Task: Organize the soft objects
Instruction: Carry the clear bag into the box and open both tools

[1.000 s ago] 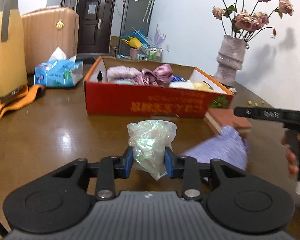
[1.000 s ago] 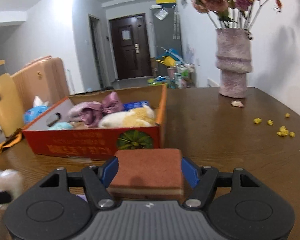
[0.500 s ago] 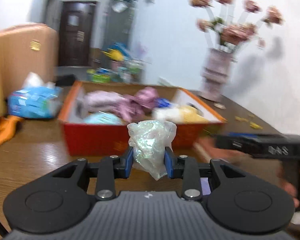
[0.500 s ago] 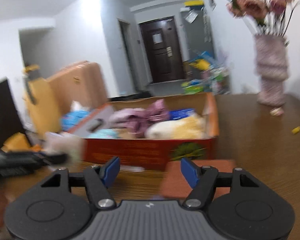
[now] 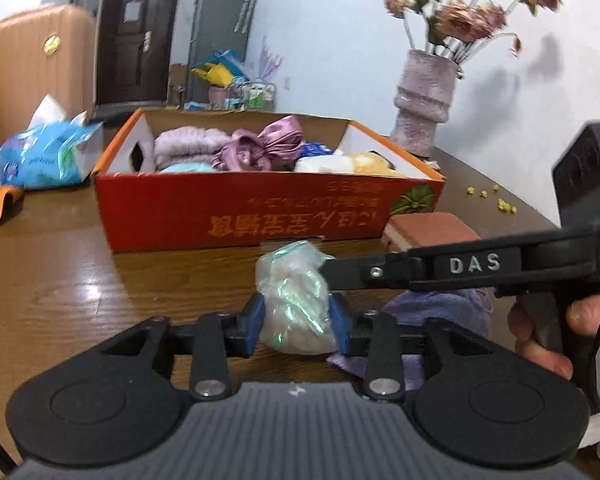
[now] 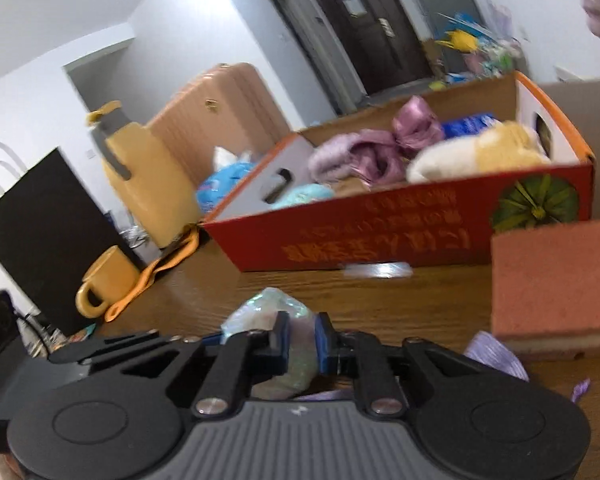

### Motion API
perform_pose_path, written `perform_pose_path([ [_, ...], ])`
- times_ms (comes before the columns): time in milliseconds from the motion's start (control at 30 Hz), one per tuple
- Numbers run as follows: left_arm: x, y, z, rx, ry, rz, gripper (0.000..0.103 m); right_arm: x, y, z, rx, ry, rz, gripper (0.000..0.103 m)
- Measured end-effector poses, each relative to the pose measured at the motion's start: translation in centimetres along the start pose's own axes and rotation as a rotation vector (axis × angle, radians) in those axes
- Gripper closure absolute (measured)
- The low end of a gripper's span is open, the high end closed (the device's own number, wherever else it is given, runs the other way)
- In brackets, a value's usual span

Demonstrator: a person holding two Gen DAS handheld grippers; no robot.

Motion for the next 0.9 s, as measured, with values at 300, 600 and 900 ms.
perform_pose_path([
  [300,-1.4,-2.0,-3.5,-0.004,-0.159,0.045,0.051,-2.1,-1.7,-0.5,0.022,-0.033,0.096,0.071],
  [600,-3.9,1.4,-5.6,0.037,-0.305,0.031,0.083,-3.9,4.1,-1.2,0.008,0.006,-0.008,0.088],
  [900,-2.5,-3.6,-2.4,0.121,-0.226,0.104,0.095,-2.0,-1.7,-3.6,-0.025,0.006,0.096,0.098],
])
Point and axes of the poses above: each gripper's, at about its wrist camera, not at the fingertips, and y roughly the way its jaws point, z to its right, x to its underside, the point moved 1 cm from there along y, roughly the way its jaws point, and after that the axes turned 6 degrees about -y, right-handed, at the moved point
